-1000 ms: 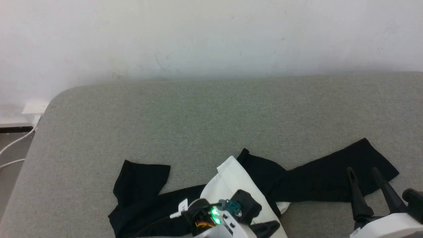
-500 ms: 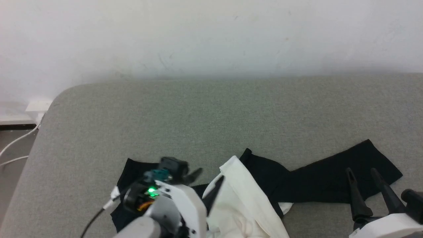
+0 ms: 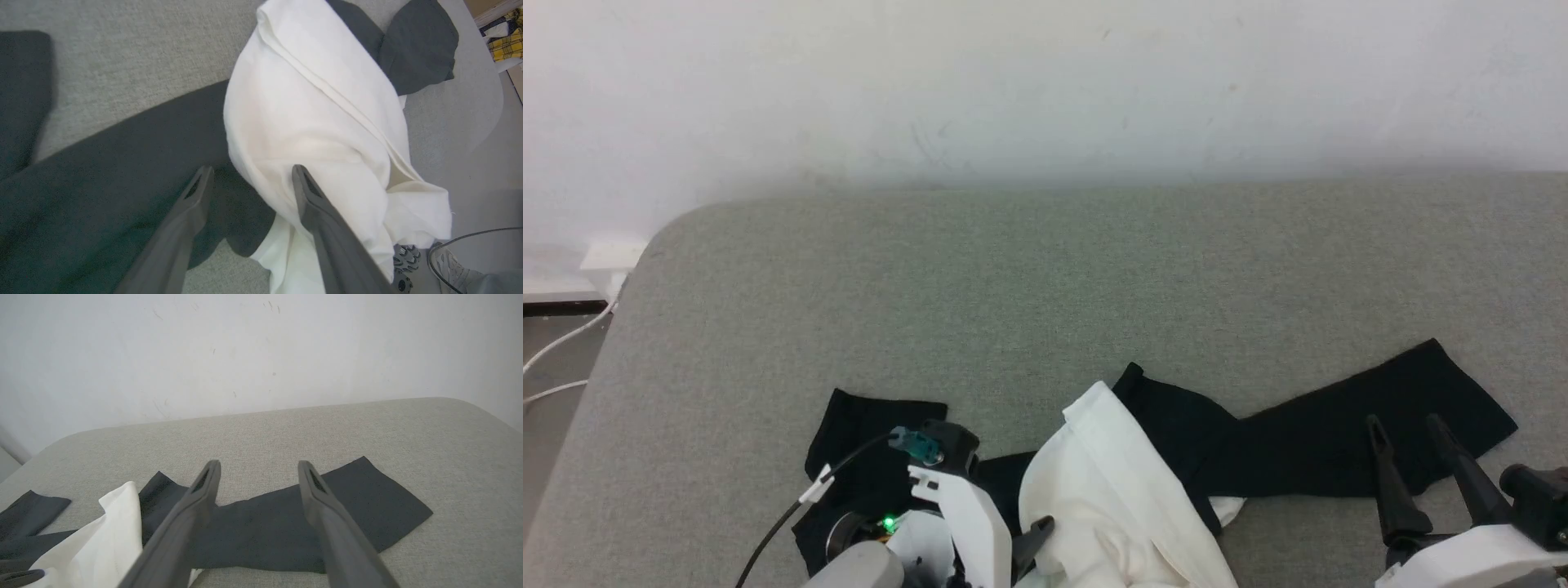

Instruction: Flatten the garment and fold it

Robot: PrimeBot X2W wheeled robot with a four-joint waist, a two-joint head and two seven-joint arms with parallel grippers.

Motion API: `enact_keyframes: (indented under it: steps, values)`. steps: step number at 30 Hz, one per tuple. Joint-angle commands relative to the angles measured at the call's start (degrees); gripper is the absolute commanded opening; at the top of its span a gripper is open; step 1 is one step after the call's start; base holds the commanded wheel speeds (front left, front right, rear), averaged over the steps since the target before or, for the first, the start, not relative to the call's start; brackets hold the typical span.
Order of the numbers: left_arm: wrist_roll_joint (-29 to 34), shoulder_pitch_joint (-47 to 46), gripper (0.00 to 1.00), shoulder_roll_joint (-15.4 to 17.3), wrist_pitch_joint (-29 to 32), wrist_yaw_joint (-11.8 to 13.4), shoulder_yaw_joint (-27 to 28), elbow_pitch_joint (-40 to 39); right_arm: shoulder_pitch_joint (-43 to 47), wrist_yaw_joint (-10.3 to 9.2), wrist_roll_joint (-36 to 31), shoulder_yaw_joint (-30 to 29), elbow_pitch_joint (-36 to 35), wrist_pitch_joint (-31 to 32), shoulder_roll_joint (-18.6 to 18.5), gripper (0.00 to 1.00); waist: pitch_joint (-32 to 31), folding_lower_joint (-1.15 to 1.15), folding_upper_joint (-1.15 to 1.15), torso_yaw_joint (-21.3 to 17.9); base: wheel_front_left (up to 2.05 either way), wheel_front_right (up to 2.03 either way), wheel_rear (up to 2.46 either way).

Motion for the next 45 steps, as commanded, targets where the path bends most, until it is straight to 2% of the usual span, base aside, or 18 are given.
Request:
enact_keyframes:
  steps: [1, 2, 3, 4, 9, 13, 17, 20, 23, 27, 28, 29, 33, 39, 42, 45]
  values:
    - [-0.10, -1.19, 1.00, -0.38, 0.21, -0.57, -0.25, 0.75, -0.79, -0.05, -0.02, 0.05, 0.15, -0.13, 0.13, 1.00, -0.01, 0.00, 0.00, -0.24, 0.00, 0.00, 0.00]
    - [-0.31, -1.37, 1.00, -0.74, 0.44, -1.03, -0.51, 1.33, -0.75, -0.05, -0.04, 0.08, 0.12, -0.13, 0.13, 1.00, -0.03, 0.00, 0.00, -0.34, 0.00, 0.00, 0.00]
    - [-0.46, -1.58, 0.43, -1.08, 0.39, -1.51, -0.67, 1.77, -0.71, -0.05, -0.05, 0.10, 0.08, -0.13, 0.13, 1.00, -0.06, 0.00, 0.00, -0.46, 0.00, 0.00, 0.00]
    - [-0.54, -1.78, 0.00, -1.35, 0.33, -2.00, -0.85, 2.11, -0.68, -0.05, -0.03, 0.11, 0.05, -0.13, 0.13, 1.00, -0.12, 0.00, 0.00, -0.58, 0.00, 0.00, 0.00]
    - [1.38, -3.67, 0.00, -2.20, -2.17, -3.41, -1.55, 2.15, -0.22, -0.05, 0.14, -0.12, -0.08, -0.04, 0.13, 1.00, -0.85, 0.00, 0.00, -0.78, 0.00, 0.00, 0.00]
    - [4.13, -5.61, 0.00, -3.67, -3.98, -5.21, -3.79, -1.26, 0.32, -0.05, 0.11, -0.69, -0.45, 0.20, 0.13, 1.00, -1.71, 0.00, 0.00, -0.65, 0.00, 0.00, 0.00]
    - [5.98, -5.12, 0.00, -4.92, -0.25, -8.92, -10.65, -6.18, 0.78, -0.05, 0.02, -0.84, -0.92, 0.51, 0.13, 1.00, -2.24, 0.00, 0.00, -0.63, 0.00, 0.00, 0.00]
    - [6.62, -3.14, 0.00, -4.32, 3.87, -10.67, -16.58, -8.76, 1.08, -0.05, 0.09, -0.69, -1.23, 0.75, 0.13, 1.00, -2.22, 0.00, 0.00, -0.77, 0.00, 0.00, 0.00]
    - [6.86, -1.22, 0.00, -2.62, 6.67, -11.29, -20.29, -9.65, 1.14, -0.05, 0.30, -0.80, -1.64, 0.81, 0.13, 1.00, -1.47, 0.00, 0.00, -0.75, 0.00, 0.00, 0.00]
    - [6.66, -0.13, 0.00, -1.60, 6.74, -11.49, -21.38, -9.67, 0.76, -0.05, 0.49, -0.96, -1.83, 0.65, 0.13, 1.00, -0.24, 0.00, 0.00, -0.48, 0.00, 0.00, 0.00]
    - [6.99, -0.12, 0.91, -1.57, 6.03, -11.22, -21.13, -9.64, 0.61, -0.05, 0.50, -0.97, -1.74, 0.60, 0.13, 1.00, -0.06, 0.00, 0.00, -0.40, 0.00, 0.00, 0.00]
    - [7.21, 0.00, 1.00, -1.67, 5.05, -10.91, -20.74, -9.70, 0.46, -0.05, 0.52, -0.97, -1.60, 0.53, 0.13, 1.00, 0.06, 0.00, 0.00, -0.32, 0.00, 0.00, 0.00]
    - [8.02, 0.04, 1.00, -1.99, -0.72, -8.78, -17.27, -11.82, 0.05, -0.05, 0.53, -0.94, -0.99, 0.30, 0.13, 1.00, 0.05, 0.00, 0.00, 0.00, 0.00, 0.00, 0.00]
    - [11.24, -1.09, 1.00, 0.13, -10.01, -1.81, -8.63, -16.46, -0.11, -0.05, 0.50, -1.14, -0.36, 0.21, 0.13, 1.00, -0.63, 0.00, 0.00, 0.40, 0.00, 0.00, 0.00]
    - [12.96, -2.51, 1.00, 2.48, -11.45, 1.64, -4.97, -14.81, -0.37, -0.05, 0.58, -1.01, -0.29, 0.10, 0.13, 1.00, -0.44, 0.00, 0.00, 0.45, 0.00, 0.00, 0.00]
    - [12.13, -4.20, 1.00, 3.63, -10.03, 1.83, -3.44, -9.97, -0.76, -0.05, 0.53, -0.80, -0.21, 0.03, 0.13, 1.00, 0.12, 0.00, 0.00, 0.48, 0.00, 0.00, 0.00]
